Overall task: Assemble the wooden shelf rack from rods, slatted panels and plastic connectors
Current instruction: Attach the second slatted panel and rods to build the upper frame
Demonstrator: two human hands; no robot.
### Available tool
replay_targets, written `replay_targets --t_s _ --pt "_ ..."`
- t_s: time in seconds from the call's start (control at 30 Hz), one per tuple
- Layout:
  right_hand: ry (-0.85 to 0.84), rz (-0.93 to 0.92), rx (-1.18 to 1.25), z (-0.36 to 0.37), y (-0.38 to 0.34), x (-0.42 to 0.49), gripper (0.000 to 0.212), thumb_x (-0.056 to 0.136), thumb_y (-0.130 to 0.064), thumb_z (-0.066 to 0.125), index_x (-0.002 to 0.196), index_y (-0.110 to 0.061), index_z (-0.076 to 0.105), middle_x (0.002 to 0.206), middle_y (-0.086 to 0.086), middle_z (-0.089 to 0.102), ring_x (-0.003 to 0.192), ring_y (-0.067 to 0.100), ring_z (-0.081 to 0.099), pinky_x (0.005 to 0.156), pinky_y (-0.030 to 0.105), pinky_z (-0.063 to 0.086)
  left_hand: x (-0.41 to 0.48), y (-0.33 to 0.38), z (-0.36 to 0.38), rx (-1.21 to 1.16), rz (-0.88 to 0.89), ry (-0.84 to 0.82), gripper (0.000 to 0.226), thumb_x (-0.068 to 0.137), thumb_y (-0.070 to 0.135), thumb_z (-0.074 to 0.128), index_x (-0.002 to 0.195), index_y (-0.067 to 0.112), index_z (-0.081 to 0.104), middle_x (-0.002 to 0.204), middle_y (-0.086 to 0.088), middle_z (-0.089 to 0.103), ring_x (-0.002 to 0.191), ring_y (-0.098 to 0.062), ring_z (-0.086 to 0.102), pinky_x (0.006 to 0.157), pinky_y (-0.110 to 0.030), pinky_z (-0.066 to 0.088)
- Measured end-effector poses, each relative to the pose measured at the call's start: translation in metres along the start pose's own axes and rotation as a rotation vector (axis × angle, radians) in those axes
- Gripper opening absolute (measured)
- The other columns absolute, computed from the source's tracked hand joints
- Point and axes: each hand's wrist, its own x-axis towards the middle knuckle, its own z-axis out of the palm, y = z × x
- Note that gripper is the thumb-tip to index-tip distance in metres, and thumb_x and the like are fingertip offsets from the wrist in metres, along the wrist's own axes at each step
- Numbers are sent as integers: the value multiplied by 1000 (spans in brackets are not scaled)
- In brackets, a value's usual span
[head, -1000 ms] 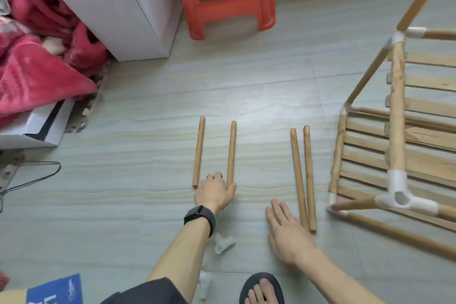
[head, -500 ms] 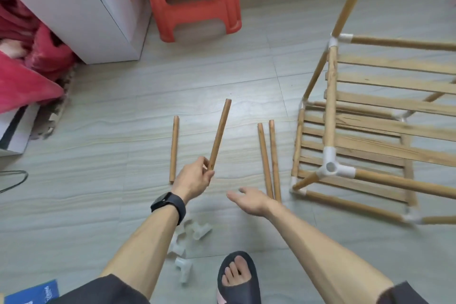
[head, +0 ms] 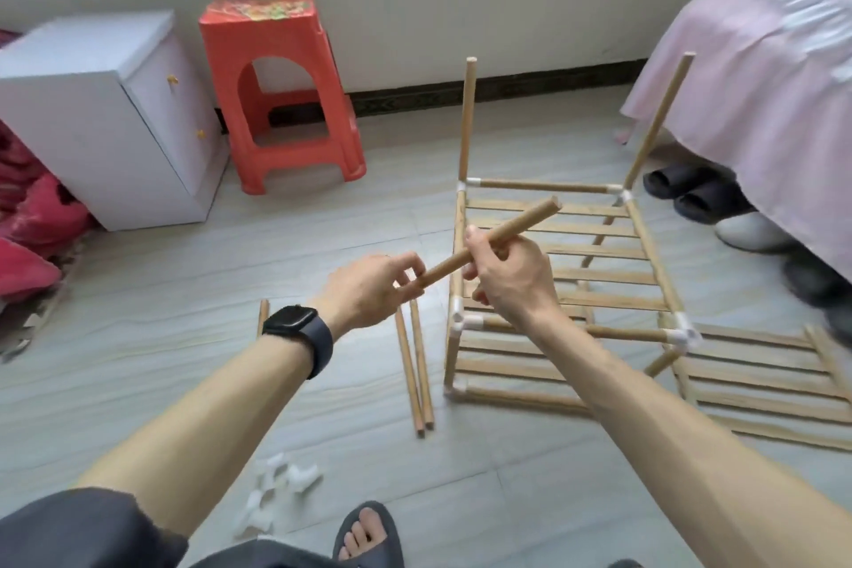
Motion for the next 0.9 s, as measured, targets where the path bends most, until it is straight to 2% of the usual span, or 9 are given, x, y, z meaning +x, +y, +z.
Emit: replay_targets --t_s 0.13,0.17,0.23,0.3,0.43,0.6,0.77,0.83,0.9 --pt "73 -23 -63 -57 3 5 39 98 -50 56 81 -19 71 67 -8 73 52 13 70 49 22 53 22 34 -1 -165 -168 -270 23 98 41 56 111 26 66 99 3 74 88 -17 74 72 -30 56" --pt "84 -14 -80 -64 8 4 40 98 -51 55 81 -19 71 67 -9 73 53 13 70 50 23 54 25 38 4 -183 -213 -326 26 99 37 52 114 20 66 102 1 74 89 -19 74 71 -29 56" --pt "97 16 -105 -70 19 1 42 98 -52 55 80 -18 70 66 -9 73 52 12 70 54 27 55 26 41 17 -239 -323 -383 34 102 34 45 120 13 64 112 -2 72 91 -22 74 81 -37 58" --pt "90 37 -122 -68 30 -1 44 97 -53 55 77 -18 70 65 -9 73 51 12 70 55 28 56 23 40 35 -442 -427 -367 37 103 36 43 120 10 63 119 -2 69 93 -22 72 89 -40 56" --pt "63 40 -99 -59 42 -4 45 97 -54 56 75 -17 69 65 -6 73 49 13 69 47 21 49 15 44 72 -880 -505 -301 38 102 44 50 120 17 70 127 2 64 99 -16 67 81 -35 54" --pt "61 39 -97 -54 41 -2 43 97 -52 57 75 -17 68 65 -5 72 50 13 69 51 25 52 15 38 94 -1137 -562 -273 39 104 44 47 124 20 70 128 6 63 115 -15 58 86 -38 45" --pt "25 -196 -342 -48 26 -8 44 99 -48 56 67 -18 68 58 -7 68 52 6 65 52 22 51 21 35 101 -1201 -608 -248 26 99 33 56 101 18 77 113 2 71 107 -17 62 82 -39 47" --pt "-19 -357 -470 -41 22 -14 40 98 -45 57 70 -19 68 51 -8 60 52 7 62 49 20 47 22 34 106 -1170 -603 -263 24 90 24 60 104 15 78 114 3 71 106 -15 62 82 -39 46" --pt "-76 -475 -579 -32 19 -19 36 98 -45 55 75 -20 67 58 -11 60 55 9 61 54 25 50 25 34 108 -1154 -594 -278 29 87 22 61 110 13 76 118 2 70 109 -15 62 83 -39 46"
